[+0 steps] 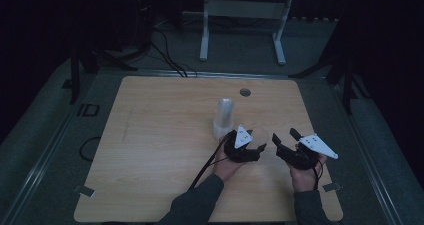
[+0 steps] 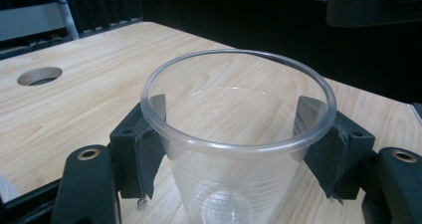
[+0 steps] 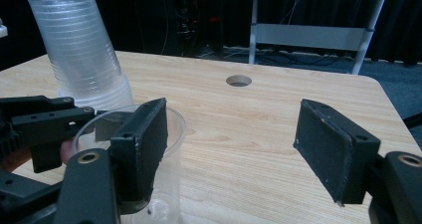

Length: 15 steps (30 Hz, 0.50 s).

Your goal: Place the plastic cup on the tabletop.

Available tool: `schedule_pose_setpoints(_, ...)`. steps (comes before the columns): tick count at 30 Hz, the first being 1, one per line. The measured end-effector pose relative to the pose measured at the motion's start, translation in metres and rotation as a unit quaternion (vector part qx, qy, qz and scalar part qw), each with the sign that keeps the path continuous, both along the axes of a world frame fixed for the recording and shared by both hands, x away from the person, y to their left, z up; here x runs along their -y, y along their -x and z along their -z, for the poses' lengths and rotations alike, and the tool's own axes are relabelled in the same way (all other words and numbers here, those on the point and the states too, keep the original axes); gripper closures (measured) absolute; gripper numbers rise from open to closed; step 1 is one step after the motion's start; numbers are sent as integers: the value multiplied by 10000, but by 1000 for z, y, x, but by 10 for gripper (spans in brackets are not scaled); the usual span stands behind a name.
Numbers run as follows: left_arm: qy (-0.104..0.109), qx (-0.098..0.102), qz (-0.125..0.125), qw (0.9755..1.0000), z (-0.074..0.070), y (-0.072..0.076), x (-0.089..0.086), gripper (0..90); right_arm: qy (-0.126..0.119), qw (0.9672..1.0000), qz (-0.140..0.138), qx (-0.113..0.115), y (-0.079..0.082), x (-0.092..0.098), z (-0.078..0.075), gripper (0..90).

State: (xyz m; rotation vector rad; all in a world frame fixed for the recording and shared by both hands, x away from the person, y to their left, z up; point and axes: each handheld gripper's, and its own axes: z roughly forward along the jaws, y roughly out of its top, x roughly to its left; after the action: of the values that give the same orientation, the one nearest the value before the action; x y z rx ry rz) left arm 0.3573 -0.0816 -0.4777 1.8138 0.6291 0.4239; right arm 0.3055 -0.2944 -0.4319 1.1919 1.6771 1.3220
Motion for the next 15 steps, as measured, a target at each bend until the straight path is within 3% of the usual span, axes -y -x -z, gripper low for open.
schedule_pose_setpoints(15,-57,-149,23,9999,6,-2,0,280,4,10000,-8,-2,0,-1,0,287)
